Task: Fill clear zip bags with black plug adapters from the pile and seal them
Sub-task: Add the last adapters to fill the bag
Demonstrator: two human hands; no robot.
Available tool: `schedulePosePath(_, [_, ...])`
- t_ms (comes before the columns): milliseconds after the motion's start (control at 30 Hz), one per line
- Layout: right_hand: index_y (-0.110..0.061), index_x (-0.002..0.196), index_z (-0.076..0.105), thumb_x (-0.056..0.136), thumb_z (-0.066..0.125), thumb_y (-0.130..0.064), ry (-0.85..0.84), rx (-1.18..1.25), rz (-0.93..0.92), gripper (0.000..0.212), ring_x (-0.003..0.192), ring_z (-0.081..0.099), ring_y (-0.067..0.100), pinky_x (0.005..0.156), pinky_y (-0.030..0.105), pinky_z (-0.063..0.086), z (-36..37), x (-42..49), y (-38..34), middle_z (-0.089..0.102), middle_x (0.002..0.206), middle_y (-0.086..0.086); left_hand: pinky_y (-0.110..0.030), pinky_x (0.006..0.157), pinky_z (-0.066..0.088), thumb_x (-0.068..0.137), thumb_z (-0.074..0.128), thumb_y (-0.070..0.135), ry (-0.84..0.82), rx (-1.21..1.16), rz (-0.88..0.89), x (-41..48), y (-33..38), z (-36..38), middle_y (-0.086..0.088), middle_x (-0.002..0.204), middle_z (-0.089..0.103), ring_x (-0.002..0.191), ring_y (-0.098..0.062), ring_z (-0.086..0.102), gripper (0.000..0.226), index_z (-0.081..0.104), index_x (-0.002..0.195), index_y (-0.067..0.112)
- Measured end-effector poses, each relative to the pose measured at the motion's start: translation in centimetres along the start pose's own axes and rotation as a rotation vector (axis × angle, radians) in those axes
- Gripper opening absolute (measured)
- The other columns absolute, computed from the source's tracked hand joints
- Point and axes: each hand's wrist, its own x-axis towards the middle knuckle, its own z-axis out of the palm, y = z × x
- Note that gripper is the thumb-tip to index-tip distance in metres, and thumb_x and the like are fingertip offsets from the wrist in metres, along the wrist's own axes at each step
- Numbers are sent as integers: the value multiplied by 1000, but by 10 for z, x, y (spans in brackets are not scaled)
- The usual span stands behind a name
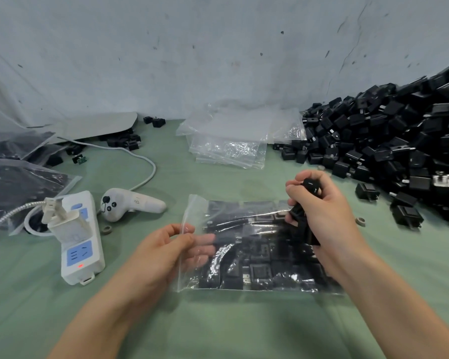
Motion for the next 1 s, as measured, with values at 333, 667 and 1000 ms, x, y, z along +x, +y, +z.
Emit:
schedulePosePath(333, [-22,100,67,91,57,-7,-30,254,241,20,66,58,15,56,33,52,7,-3,-4,67,91,3,-36,69,62,98,36,-8,-114,-160,-132,5,6,7,-38,107,66,100,-42,70,19,42,90,8])
schedulePosePath(667, [-38,117,69,90,68,-5,-263,-146,102,43,68,58,19,74,44,46,18,-13,-5,73,94,-17,-26,62,52,99,54,23,360,482,490,8,25,-1,5,86,71,69,-8,65,11,62,101,30])
schedulePosePath(1000, [-40,137,49,91,68,-21,-337,-837,-537,54,100,46,-3,88,4,33,46,-35,5,49,118,-30,-28,64,59,82,67,39,-28,326,346,-13,15,46,-2,92,72,72,-16,71,32,62,111,26])
